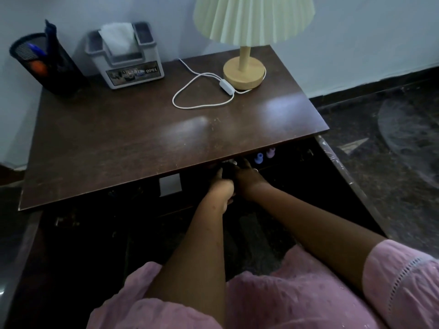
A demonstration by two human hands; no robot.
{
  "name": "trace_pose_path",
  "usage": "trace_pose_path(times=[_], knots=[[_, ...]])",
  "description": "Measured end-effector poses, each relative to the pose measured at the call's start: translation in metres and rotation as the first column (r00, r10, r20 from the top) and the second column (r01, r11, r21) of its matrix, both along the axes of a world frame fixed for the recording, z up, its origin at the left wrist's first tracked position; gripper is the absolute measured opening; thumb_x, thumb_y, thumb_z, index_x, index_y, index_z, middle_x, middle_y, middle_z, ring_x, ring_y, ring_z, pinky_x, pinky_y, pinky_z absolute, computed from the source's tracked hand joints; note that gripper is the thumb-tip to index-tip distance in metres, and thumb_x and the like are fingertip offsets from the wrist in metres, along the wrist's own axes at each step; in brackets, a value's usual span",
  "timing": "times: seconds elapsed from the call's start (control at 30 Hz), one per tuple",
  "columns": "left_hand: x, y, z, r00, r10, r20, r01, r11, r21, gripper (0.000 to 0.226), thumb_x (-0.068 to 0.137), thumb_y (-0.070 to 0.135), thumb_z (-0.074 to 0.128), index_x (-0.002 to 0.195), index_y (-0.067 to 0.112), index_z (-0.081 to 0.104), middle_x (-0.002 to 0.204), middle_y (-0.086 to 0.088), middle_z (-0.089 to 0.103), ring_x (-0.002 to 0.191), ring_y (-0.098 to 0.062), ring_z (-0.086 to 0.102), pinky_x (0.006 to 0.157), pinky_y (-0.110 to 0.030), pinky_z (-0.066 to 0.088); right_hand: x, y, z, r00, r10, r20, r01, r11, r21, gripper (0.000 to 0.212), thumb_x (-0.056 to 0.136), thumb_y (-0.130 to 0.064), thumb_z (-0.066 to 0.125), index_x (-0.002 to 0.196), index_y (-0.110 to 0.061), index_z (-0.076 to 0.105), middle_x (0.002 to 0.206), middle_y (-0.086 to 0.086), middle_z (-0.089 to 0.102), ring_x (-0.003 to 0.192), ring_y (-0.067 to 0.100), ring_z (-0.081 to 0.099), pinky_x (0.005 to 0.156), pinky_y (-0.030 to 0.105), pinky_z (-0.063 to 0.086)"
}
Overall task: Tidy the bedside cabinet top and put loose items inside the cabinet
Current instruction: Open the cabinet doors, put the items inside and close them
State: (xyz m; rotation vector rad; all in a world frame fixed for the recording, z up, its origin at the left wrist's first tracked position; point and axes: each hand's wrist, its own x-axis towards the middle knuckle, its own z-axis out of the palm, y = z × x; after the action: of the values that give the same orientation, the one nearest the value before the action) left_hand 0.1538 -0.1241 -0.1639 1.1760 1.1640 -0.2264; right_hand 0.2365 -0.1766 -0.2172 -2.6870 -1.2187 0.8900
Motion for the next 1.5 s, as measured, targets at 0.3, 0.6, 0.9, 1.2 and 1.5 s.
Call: trace_pose_path(times=[0.3, 0.6, 0.9, 1.2, 1.5], knots=[[-0.01, 0.003, 0.001, 1.0, 0.013, -0.002, -0.013, 1.0, 0.001, 0.056, 0.1, 0.011, 0.029, 0.149, 0.034, 0.016, 0.143, -0.006, 0.044, 0.117, -0.026, 0.053, 0.085, -0.036, 0.044, -0.002, 0.005, 0.004, 0.999, 0.026, -0.022, -0.027, 0.997, -0.073, 0.07, 0.09, -0.027, 0.055, 0.148, -0.034, 0.017, 0.158, 0.011, -0.003, 0.138, 0.045, 0.022, 0.105, 0.048, 0.035], [-0.002, -0.003, 0.017, 0.999, 0.011, 0.041, -0.011, 1.0, 0.005, 0.056, 0.099, 0.008, 0.033, 0.148, 0.032, 0.021, 0.145, -0.009, 0.041, 0.122, -0.029, 0.05, 0.085, -0.036, 0.043, -0.001, -0.002, 0.011, 0.995, -0.087, -0.051, 0.081, 0.992, -0.101, 0.077, 0.087, -0.026, 0.058, 0.148, -0.036, 0.011, 0.158, 0.008, 0.0, 0.136, 0.044, 0.026, 0.103, 0.048, 0.038], [-0.023, -0.037, 0.049, 0.97, -0.235, 0.065, 0.224, 0.964, 0.146, 0.045, 0.097, 0.007, 0.037, 0.141, 0.017, 0.04, 0.124, -0.008, 0.052, 0.105, -0.024, 0.052, 0.082, -0.032, 0.041, -0.011, -0.087, 0.087, 0.916, -0.377, 0.137, 0.316, 0.888, 0.334, 0.023, 0.086, -0.017, 0.045, 0.098, -0.023, 0.063, 0.105, 0.006, 0.063, 0.093, 0.03, 0.062, 0.072, 0.035, 0.049], [-0.026, -0.096, 0.09, 0.864, -0.49, 0.119, 0.466, 0.866, 0.18, 0.04, 0.097, 0.012, 0.043, 0.137, 0.017, 0.045, 0.141, -0.01, 0.045, 0.124, -0.027, 0.047, 0.09, -0.032, 0.041, -0.014, -0.211, 0.124, 0.616, -0.752, 0.235, 0.737, 0.655, 0.164, 0.041, 0.089, -0.036, 0.051, 0.126, -0.019, 0.046, 0.133, 0.01, 0.05, 0.123, 0.033, 0.046, 0.097, 0.043, 0.041], [-0.034, -0.124, 0.092, 0.738, -0.675, 0.0, 0.662, 0.724, 0.196, 0.047, 0.096, 0.02, 0.046, 0.141, 0.025, 0.037, 0.127, -0.007, 0.051, 0.101, -0.021, 0.051, 0.083, -0.033, 0.043, -0.04, -0.169, 0.137, 0.808, -0.585, -0.07, 0.578, 0.81, -0.099, 0.04, 0.09, -0.015, 0.051, 0.128, -0.002, 0.05, 0.125, 0.021, 0.058, 0.114, 0.033, 0.058, 0.09, 0.034, 0.048]])
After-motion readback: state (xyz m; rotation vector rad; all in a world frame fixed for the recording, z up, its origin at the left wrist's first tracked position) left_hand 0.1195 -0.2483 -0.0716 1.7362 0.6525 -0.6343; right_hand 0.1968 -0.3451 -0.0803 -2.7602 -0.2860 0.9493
